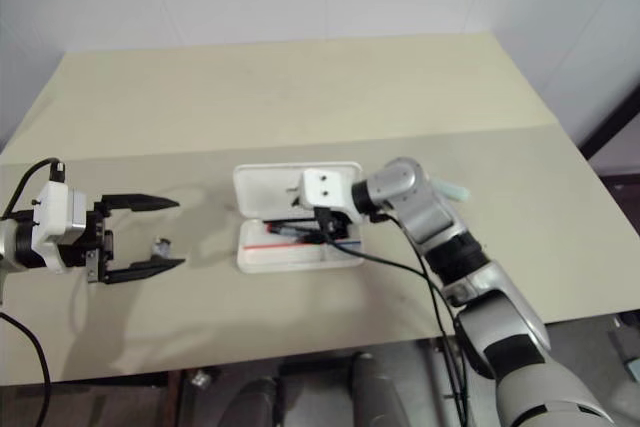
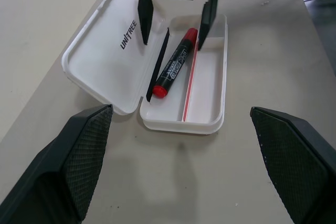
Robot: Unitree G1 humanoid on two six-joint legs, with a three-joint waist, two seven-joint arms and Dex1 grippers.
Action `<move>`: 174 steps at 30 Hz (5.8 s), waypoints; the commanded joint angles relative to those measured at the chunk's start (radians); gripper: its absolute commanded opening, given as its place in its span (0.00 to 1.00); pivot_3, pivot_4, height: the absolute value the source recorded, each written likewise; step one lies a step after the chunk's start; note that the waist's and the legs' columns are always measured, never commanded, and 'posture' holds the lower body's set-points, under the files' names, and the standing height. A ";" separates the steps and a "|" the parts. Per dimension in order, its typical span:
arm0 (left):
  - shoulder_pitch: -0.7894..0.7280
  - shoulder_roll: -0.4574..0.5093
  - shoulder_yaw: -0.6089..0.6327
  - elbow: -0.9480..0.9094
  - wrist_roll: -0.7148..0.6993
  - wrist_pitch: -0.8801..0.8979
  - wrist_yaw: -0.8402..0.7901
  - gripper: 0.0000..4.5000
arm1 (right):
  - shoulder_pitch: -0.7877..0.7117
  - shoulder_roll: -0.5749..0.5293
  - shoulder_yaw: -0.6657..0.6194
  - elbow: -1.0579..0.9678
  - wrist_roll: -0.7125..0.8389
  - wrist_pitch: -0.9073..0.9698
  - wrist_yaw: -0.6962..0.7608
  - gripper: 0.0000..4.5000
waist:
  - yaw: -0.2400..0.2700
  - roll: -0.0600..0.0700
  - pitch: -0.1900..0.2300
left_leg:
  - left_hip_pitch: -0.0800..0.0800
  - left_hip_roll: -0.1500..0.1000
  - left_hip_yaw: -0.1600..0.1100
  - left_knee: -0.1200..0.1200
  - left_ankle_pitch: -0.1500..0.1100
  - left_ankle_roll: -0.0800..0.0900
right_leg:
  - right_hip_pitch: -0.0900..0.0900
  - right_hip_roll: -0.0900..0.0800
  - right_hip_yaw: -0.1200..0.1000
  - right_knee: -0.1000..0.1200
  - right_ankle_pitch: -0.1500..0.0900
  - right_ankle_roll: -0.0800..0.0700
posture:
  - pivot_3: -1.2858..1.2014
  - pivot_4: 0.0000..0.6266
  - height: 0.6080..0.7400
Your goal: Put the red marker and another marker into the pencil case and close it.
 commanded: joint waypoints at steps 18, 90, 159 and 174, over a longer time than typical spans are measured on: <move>0.095 0.083 0.036 -0.110 0.166 0.202 0.233 1.00 | 0.103 -0.027 -0.279 -0.372 0.500 0.179 0.155 1.00 | 0.000 0.001 0.001 | 0.000 0.001 -0.002 0.000 0.000 0.000 | 0.001 0.000 -0.002 0.001 -0.001 -0.001 | 0.52 0.24 1.00; -0.264 -0.044 -0.074 -0.268 -0.172 0.429 0.305 1.00 | -0.368 -0.285 -0.257 1.035 -0.274 -0.258 0.045 0.24 | -0.053 0.004 0.004 | 0.001 -0.002 0.001 0.002 0.001 -0.002 | 0.002 0.000 0.003 0.001 0.001 0.003 | 0.52 0.24 1.00; 0.035 -0.050 -0.044 -0.052 0.028 0.027 0.125 1.00 | -0.045 -0.034 0.130 -0.239 0.020 0.404 0.103 0.24 | -0.022 0.004 0.004 | 0.000 -0.001 -0.004 0.001 0.001 -0.003 | 0.000 -0.001 -0.003 0.005 -0.001 0.000 | 0.52 0.24 1.00; 0.025 -0.049 -0.039 -0.050 0.027 0.024 0.132 1.00 | -0.031 -0.034 0.139 -0.188 -0.023 0.347 0.094 0.24 | -0.022 0.004 0.004 | 0.000 -0.001 -0.004 0.001 0.001 -0.003 | 0.000 -0.001 -0.003 0.004 -0.001 0.000 | 0.52 0.24 1.00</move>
